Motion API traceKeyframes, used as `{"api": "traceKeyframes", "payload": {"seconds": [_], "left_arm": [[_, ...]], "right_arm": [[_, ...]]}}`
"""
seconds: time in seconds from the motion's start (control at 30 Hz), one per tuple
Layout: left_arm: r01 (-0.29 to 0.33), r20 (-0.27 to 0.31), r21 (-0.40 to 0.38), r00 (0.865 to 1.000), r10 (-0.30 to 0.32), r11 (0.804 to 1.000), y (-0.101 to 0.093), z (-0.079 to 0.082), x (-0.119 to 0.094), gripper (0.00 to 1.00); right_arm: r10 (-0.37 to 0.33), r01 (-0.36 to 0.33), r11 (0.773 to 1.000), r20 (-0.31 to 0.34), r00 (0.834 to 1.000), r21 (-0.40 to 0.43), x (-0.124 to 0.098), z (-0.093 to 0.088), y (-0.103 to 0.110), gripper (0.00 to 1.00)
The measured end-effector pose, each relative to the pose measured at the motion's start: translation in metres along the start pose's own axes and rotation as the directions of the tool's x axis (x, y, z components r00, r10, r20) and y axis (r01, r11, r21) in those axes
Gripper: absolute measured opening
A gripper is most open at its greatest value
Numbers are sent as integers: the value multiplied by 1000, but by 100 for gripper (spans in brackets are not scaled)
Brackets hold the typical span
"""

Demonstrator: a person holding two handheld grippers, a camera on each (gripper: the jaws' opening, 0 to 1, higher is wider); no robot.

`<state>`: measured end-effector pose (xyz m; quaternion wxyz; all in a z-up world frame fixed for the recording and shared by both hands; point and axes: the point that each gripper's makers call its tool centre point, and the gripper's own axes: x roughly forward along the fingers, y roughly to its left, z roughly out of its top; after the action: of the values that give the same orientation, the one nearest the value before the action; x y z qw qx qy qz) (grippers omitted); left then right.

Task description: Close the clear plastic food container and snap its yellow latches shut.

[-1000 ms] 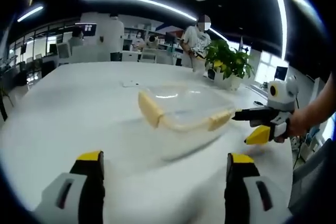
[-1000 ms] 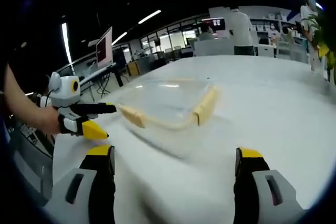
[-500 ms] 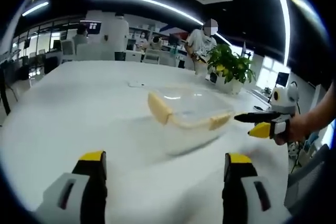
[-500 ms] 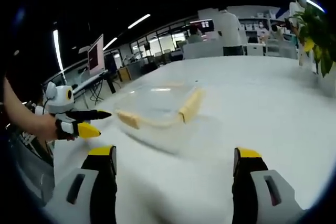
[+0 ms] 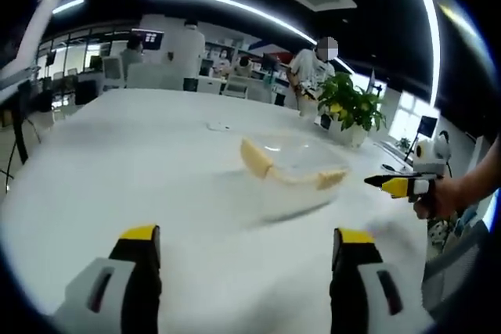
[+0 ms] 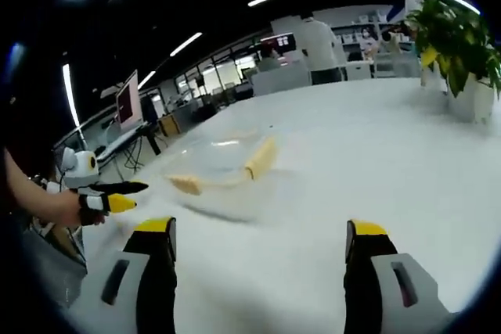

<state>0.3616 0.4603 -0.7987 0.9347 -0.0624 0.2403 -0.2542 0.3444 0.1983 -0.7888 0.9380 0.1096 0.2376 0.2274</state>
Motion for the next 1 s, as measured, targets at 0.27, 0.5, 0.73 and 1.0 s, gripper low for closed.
{"api": "traceKeyframes", "payload": {"seconds": [0.27, 0.5, 0.73, 1.0], "left_arm": [[-9, -1, -14, 1000, 9, 1000, 0, -5, -14, 87], [-18, 12, -37, 1000, 18, 999, 6, -4, -29, 86], [-23, 21, -63, 999, 24, 998, 10, -5, -47, 86], [-21, 33, -82, 999, 24, 996, 12, -5, -70, 85]], "right_arm": [[-20, 20, 1000, -10, 1000, -11, -14, -3, 3, 87], [-29, 29, 1000, 4, 1000, -1, -29, 2, 5, 86], [-48, 48, 999, 19, 999, 21, -46, 2, 6, 85], [-84, 82, 995, 34, 996, 58, -71, -5, 7, 84]]}}
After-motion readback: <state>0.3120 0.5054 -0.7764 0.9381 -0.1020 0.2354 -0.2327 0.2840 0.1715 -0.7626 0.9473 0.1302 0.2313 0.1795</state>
